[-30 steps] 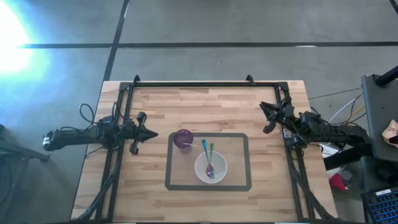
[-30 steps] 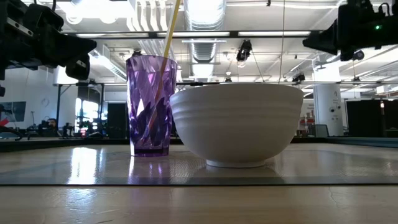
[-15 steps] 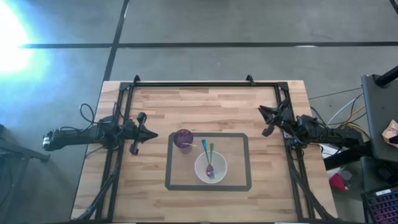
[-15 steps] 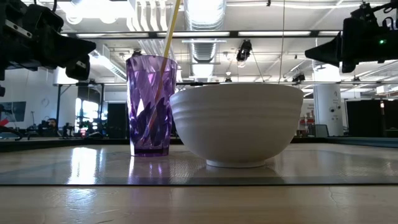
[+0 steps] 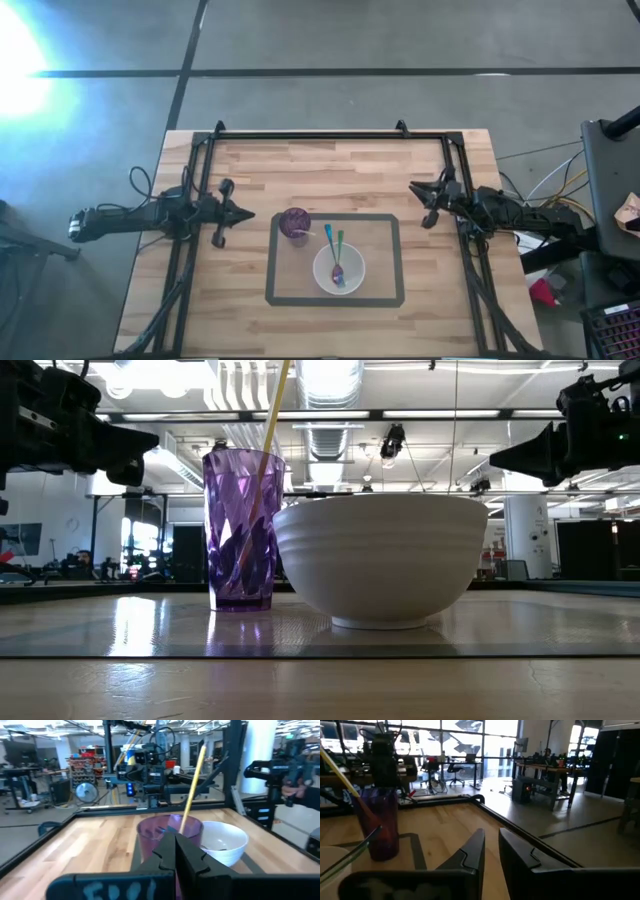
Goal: Pick & Place Utensil
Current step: Return to Home Position
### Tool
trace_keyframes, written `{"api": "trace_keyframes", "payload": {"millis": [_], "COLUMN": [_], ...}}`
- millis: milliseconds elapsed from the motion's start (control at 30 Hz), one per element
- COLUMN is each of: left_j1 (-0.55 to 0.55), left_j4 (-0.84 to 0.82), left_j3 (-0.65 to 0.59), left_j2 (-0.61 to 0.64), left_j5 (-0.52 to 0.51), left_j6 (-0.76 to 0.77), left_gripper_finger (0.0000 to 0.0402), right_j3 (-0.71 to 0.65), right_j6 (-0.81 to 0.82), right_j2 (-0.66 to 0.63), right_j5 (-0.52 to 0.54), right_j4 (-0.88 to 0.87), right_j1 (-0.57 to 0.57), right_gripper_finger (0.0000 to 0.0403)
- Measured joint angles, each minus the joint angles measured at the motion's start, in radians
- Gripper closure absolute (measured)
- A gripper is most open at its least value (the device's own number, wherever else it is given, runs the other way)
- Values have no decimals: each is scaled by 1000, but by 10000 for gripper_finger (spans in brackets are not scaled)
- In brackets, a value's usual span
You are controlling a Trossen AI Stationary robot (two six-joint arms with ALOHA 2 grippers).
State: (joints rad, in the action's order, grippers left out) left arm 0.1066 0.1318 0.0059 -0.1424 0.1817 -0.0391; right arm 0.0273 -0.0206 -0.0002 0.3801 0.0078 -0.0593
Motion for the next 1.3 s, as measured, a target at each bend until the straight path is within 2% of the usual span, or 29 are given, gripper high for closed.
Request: {"api": "trace_keyframes", "payload": {"millis": [233,1300], "left_j1": [0,0], "left_j4": [0,-99], "left_j3": [0,1], "left_j2": [0,-4], "left_j5": [-47,-52], "left_j6": [-15,76], "left_gripper_finger": [401,401], "right_j3": [0,0], "right_j6": [3,-24], "right_j2": [2,55], "right_j5": [-32,-41], "right_j4": [-1,-1], "right_j1": [0,0], "right_gripper_finger": [351,351]}}
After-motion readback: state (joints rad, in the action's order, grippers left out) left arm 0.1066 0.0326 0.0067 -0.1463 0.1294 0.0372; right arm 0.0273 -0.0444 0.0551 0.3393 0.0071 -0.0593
